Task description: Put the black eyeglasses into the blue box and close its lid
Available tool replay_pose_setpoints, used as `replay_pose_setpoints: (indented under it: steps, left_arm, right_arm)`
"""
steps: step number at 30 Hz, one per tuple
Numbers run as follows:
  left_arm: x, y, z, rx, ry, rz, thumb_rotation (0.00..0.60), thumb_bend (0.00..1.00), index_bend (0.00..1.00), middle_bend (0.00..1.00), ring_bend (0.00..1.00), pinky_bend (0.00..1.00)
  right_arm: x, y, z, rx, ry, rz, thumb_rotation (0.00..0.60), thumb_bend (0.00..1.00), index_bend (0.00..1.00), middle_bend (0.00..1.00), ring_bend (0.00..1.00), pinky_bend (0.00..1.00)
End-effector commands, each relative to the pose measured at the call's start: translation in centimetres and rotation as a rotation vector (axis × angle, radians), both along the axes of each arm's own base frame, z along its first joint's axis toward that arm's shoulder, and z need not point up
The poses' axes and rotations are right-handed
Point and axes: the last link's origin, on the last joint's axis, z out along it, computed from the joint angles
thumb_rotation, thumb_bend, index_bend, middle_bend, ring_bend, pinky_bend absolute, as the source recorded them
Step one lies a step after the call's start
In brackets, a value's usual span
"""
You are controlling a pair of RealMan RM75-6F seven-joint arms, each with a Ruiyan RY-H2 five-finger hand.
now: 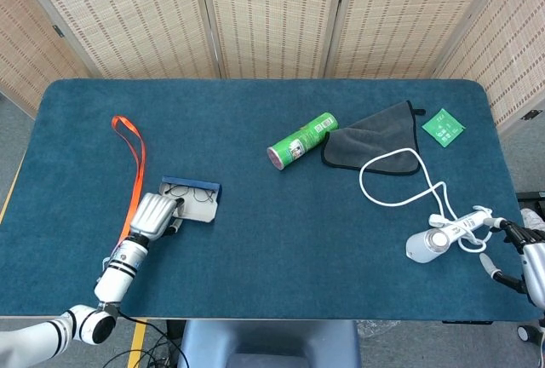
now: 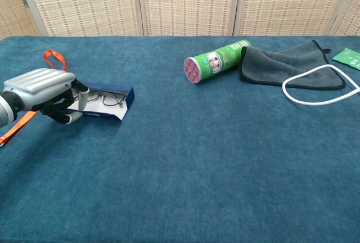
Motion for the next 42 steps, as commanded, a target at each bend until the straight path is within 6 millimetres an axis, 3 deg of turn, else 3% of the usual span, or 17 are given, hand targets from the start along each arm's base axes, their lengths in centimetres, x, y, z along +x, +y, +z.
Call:
replay_pose_setpoints:
  steps: [1, 6, 18, 29, 42]
  left_arm:
    - [0.1, -0.3, 0.1, 0.002, -0.010, 0.001, 0.600, 0.53, 0.63, 0.96, 0.99, 1.00]
    - [0.0, -1.0, 1.0, 0.000, -0.018, 0.001, 0.600, 0.53, 0.64, 0.96, 0.99, 1.00]
    - [-0.2, -3.1, 5.8, -0.102, -0.046, 0.114, 0.600, 0.53, 0.65, 0.96, 0.99, 1.00]
    - [1.0, 0.5, 6.4, -0.071, -0.052, 0.175, 0.600, 0.53, 0.66, 0.95, 0.98, 1.00]
    - [0.1, 4.7, 5.3, -0.044, 0.095, 0.256, 0.600, 0.53, 0.58, 0.94, 0.95, 1.00]
  right_arm:
    - [0.0, 0.0, 0.0, -0.002, 0.000, 0.000, 0.600, 0.29, 0.29, 0.40, 0.49, 0.43]
    - [0.0, 0.0, -0.1, 0.002, -0.002, 0.001, 0.600, 0.28, 0.29, 0.40, 0.49, 0.43]
    - [0.4, 0.0, -0.1, 0.000, -0.009, 0.022, 0.600, 0.28, 0.29, 0.40, 0.49, 0.43]
    - [0.4, 0.1, -0.1, 0.001, -0.016, 0.025, 0.600, 0.29, 0.29, 0.40, 0.49, 0.43]
    - [0.1, 0.4, 0.0, -0.001, -0.015, 0.014, 0.600, 0.29, 0.29, 0.40, 0.51, 0.44]
